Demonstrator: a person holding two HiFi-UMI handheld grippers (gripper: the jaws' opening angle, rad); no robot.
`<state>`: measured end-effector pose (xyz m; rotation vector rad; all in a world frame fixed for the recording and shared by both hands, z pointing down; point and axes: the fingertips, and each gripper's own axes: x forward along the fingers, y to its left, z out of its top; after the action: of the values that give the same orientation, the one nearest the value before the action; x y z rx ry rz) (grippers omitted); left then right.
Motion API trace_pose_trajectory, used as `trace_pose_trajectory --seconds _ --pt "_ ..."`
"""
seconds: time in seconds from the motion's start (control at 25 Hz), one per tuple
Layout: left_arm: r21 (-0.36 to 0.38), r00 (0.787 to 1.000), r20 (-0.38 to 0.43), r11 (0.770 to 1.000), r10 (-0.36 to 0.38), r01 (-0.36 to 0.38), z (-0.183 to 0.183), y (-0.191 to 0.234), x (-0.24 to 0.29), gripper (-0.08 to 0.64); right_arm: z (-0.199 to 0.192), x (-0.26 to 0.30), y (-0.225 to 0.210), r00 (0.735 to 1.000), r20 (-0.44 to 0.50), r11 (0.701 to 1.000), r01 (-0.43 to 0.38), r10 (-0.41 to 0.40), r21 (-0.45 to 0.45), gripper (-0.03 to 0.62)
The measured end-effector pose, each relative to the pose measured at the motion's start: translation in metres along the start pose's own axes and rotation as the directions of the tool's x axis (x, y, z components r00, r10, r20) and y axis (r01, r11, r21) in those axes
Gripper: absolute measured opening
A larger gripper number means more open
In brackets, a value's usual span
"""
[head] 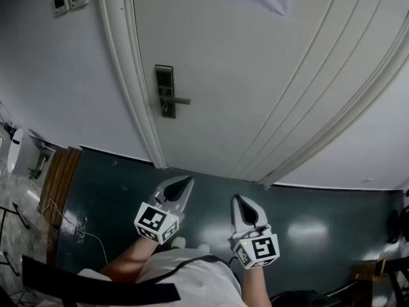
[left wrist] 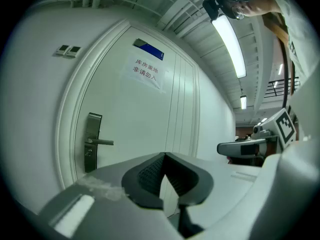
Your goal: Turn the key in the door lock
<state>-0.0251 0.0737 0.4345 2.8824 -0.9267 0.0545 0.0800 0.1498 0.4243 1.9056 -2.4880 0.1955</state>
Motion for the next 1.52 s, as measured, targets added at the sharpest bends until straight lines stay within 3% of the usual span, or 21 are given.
trace_pose_trajectory --seconds 0.8,1.52 --pt "-0.008 0.999 0.008 0.999 -0.032 0.033 0.004 0.028 -0.010 0.005 0.004 0.016 0.016 0.999 0.027 0.998 0.046 -0.047 0.052 0.009" --pt "-0.034 0.999 0.023 0.999 -0.036 0.037 -0.001 0.071 -0.031 0.005 -0.005 0.035 0.050 0.997 -0.004 0.996 0.079 -0.079 0.036 0.009"
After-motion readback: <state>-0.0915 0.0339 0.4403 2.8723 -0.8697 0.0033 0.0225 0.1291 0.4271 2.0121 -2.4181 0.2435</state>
